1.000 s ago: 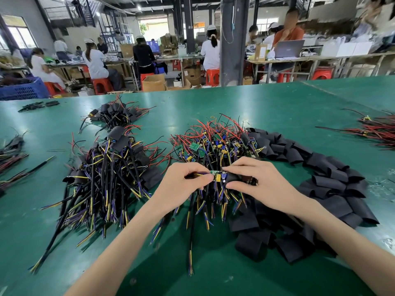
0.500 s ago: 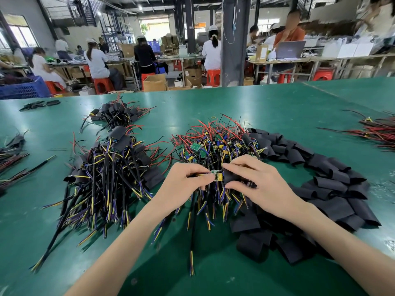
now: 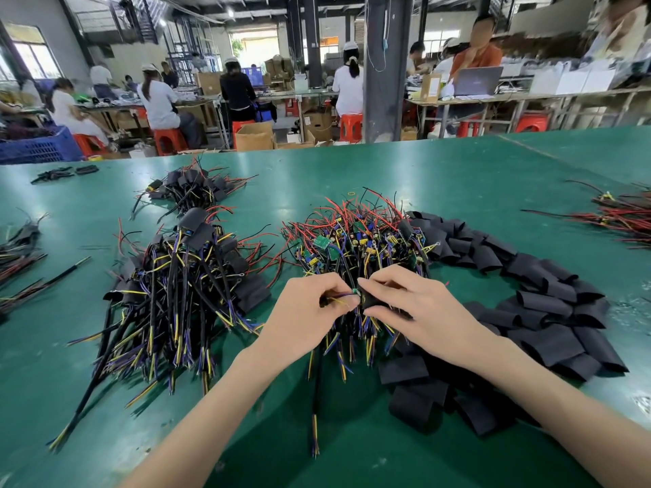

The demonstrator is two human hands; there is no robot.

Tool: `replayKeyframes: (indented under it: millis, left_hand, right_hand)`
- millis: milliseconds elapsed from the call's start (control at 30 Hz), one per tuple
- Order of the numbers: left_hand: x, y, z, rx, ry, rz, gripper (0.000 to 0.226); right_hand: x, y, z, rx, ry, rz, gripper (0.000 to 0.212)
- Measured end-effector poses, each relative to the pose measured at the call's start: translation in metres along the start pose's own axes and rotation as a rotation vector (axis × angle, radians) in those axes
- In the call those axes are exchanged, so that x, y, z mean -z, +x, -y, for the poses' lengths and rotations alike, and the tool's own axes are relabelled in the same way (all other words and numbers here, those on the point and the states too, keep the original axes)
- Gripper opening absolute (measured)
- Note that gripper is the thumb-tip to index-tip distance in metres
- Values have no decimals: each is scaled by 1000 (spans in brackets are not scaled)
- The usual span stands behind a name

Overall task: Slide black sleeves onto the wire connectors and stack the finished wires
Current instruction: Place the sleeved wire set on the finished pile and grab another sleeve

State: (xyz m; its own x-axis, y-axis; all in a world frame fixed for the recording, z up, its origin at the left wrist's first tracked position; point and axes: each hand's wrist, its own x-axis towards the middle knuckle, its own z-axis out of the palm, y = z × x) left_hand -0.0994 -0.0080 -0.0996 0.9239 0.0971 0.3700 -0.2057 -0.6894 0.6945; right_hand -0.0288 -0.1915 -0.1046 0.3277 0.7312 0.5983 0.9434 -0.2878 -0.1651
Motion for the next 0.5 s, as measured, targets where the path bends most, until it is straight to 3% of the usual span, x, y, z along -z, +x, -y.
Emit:
replayKeyframes:
  millis: [133, 200, 500]
  left_hand:
    - [-3, 0, 1, -28, 178, -3, 18]
    - [-3, 1, 2, -32, 119, 9, 5]
    - [-4, -1, -3, 9, -38, 19, 11]
  right_hand:
    - [-2, 0, 3, -7, 6, 15, 34]
    - [-3, 1, 4, -20, 31, 13, 34]
    - [-10, 0, 3, -33, 98, 13, 33]
